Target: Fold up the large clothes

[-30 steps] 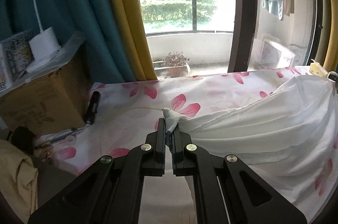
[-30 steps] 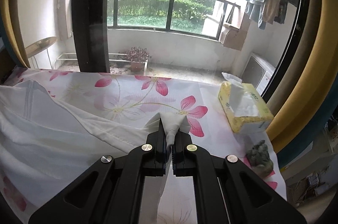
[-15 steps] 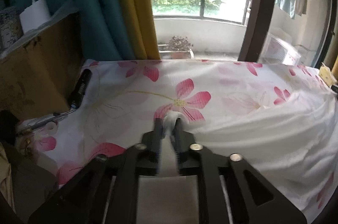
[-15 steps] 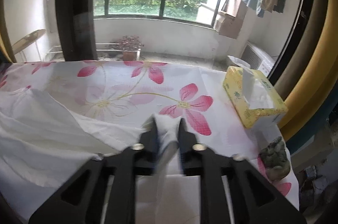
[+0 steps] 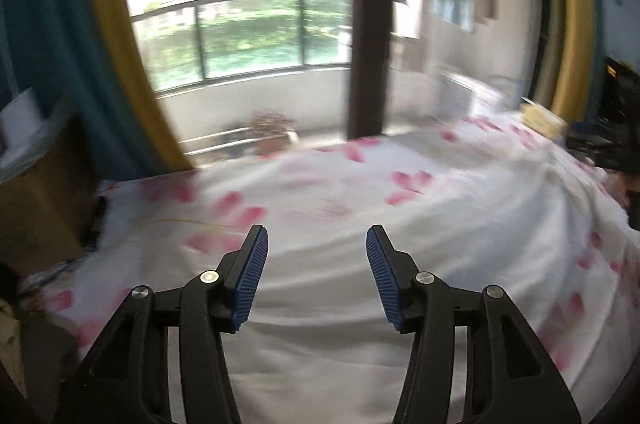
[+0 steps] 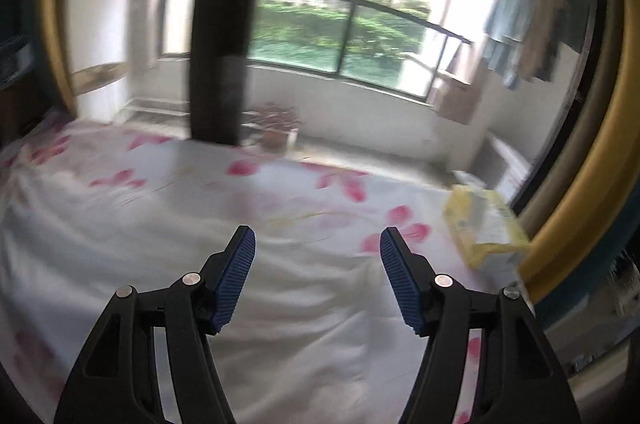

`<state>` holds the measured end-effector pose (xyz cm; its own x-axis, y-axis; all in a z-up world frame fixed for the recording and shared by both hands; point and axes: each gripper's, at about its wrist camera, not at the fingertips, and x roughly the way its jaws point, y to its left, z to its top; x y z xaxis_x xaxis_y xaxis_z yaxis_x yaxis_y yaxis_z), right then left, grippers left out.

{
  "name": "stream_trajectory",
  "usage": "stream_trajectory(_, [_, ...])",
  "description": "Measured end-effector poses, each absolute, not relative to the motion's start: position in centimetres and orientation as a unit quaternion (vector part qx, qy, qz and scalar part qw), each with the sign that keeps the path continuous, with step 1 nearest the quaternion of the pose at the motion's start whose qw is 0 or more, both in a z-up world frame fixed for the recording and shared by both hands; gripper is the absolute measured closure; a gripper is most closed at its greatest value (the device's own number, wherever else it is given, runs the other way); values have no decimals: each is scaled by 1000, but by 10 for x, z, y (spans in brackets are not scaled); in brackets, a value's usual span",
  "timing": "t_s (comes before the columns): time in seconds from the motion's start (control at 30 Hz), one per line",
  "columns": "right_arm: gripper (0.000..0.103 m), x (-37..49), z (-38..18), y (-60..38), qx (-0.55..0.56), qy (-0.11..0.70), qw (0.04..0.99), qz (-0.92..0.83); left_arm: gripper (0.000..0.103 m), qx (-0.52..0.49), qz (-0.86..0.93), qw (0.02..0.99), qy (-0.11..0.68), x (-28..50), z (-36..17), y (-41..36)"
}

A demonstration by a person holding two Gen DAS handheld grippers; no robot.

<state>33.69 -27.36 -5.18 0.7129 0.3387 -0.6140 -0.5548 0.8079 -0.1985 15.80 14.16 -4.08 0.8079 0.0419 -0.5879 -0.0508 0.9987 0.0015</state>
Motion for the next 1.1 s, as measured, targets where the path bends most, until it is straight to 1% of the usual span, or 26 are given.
stream_trajectory(0.27, [38,303,-85,-240,-227,319,868,307,49,23,-56,931,359,164,-69,95])
stream_trajectory(0.53, [40,298,-105,-226,-260,336,843,328,49,67,-70,919,383,166,-85,86])
stream_trajectory(0.63, [52,296,-110,-219,-277,337,834,338,49,87,-71,914,389,169,-89,84])
stream_trajectory(0.67, [62,294,-111,-218,-281,337,831,342,50,89,-74,914,388,171,-90,82])
stream_trajectory(0.7, [72,293,-112,-216,-285,337,827,348,53,91,-77,914,387,170,-90,82])
stream_trajectory(0.73, [76,292,-113,-215,-288,337,824,353,63,93,-79,914,388,171,-91,82])
stream_trajectory(0.77, [78,291,-112,-215,-289,335,824,353,71,93,-80,913,389,172,-91,82])
stream_trajectory(0.8, [84,291,-111,-215,-289,333,825,354,72,94,-81,913,388,173,-90,82])
stream_trajectory(0.9, [93,295,-101,-218,-275,325,832,355,73,98,-82,917,378,174,-84,80])
stream_trajectory(0.93, [93,297,-95,-218,-268,322,835,356,74,100,-83,919,373,176,-81,80])
stream_trajectory(1.0, [100,300,-88,-218,-263,312,842,351,74,102,-83,920,368,178,-79,81])
stream_trajectory(1.03, [100,303,-83,-218,-259,305,847,349,74,103,-82,921,368,181,-79,82])
stream_trajectory(1.1, [101,309,-75,-219,-245,300,852,352,81,104,-78,921,367,187,-79,84])
